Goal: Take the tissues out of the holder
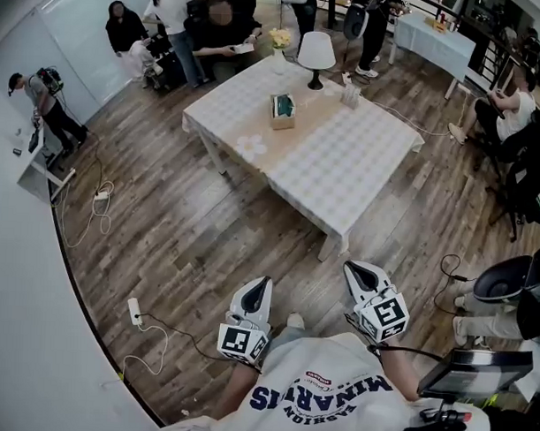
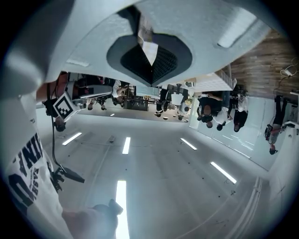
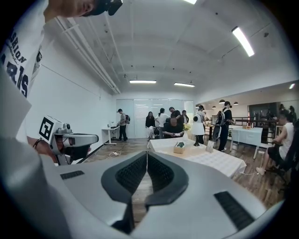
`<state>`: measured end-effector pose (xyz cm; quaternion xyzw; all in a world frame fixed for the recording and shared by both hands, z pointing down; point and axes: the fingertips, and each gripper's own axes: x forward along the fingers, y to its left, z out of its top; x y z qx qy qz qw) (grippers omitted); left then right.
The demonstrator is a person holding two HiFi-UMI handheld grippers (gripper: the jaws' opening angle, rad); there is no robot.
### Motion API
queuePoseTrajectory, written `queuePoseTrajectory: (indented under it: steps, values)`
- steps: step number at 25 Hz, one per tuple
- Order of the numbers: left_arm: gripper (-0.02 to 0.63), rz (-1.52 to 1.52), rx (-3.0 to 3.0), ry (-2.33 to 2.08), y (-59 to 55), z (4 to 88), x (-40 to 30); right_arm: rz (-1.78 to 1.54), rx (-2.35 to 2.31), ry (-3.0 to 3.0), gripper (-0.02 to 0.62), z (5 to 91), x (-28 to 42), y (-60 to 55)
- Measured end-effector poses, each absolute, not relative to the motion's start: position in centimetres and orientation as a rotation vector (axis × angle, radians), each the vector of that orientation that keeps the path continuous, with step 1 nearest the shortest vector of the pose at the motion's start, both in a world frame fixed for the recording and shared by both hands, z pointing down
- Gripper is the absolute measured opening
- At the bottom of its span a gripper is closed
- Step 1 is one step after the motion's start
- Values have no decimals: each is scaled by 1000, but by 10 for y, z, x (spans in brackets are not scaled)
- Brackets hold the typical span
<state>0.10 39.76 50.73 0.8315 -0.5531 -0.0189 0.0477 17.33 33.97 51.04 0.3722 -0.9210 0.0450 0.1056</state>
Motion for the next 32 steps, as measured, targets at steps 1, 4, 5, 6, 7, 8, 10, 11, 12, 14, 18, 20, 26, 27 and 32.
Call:
queuePoseTrajectory:
  steps: [1, 4, 5, 6, 7, 8, 10, 11, 12, 14, 18, 20, 26, 27, 32]
  values:
    - [3, -61, 2545, -1674, 390, 507, -5, 129, 1102, -2711, 9, 509, 165, 332]
    - [3, -61, 2563, -1638, 365, 513, -20, 125, 1114, -2699, 9, 508, 144, 312]
    - [3, -56, 2568, -1627, 357, 515, -24, 130, 1114, -2691, 9, 509, 139, 307]
    - [3, -52, 2575, -1616, 350, 517, -27, 136, 1114, -2682, 9, 510, 135, 302]
    - [3, -52, 2583, -1606, 343, 517, -30, 141, 1115, -2672, 9, 512, 133, 298]
    - [3, -55, 2589, -1597, 337, 517, -32, 146, 1116, -2661, 9, 513, 131, 293]
    - [3, -59, 2593, -1585, 325, 516, -39, 157, 1126, -2644, 9, 516, 126, 283]
    - [3, -60, 2590, -1584, 319, 517, -44, 162, 1132, -2640, 9, 517, 122, 277]
    - [3, -59, 2584, -1585, 314, 519, -49, 164, 1137, -2638, 9, 517, 119, 270]
    - [3, -56, 2573, -1595, 306, 521, -57, 161, 1139, -2640, 9, 516, 113, 258]
    - [3, -40, 2556, -1622, 289, 525, -69, 162, 1122, -2658, 9, 520, 101, 234]
    - [3, -29, 2549, -1634, 279, 527, -74, 171, 1111, -2669, 9, 524, 94, 221]
    - [3, 10, 2515, -1677, 218, 519, -89, 214, 1089, -2706, 9, 527, 76, 149]
    - [3, 11, 2504, -1691, 207, 518, -91, 213, 1087, -2711, 9, 527, 76, 136]
    - [3, 62, 2468, -1756, 146, 518, -106, 248, 1112, -2739, 9, 536, 79, 71]
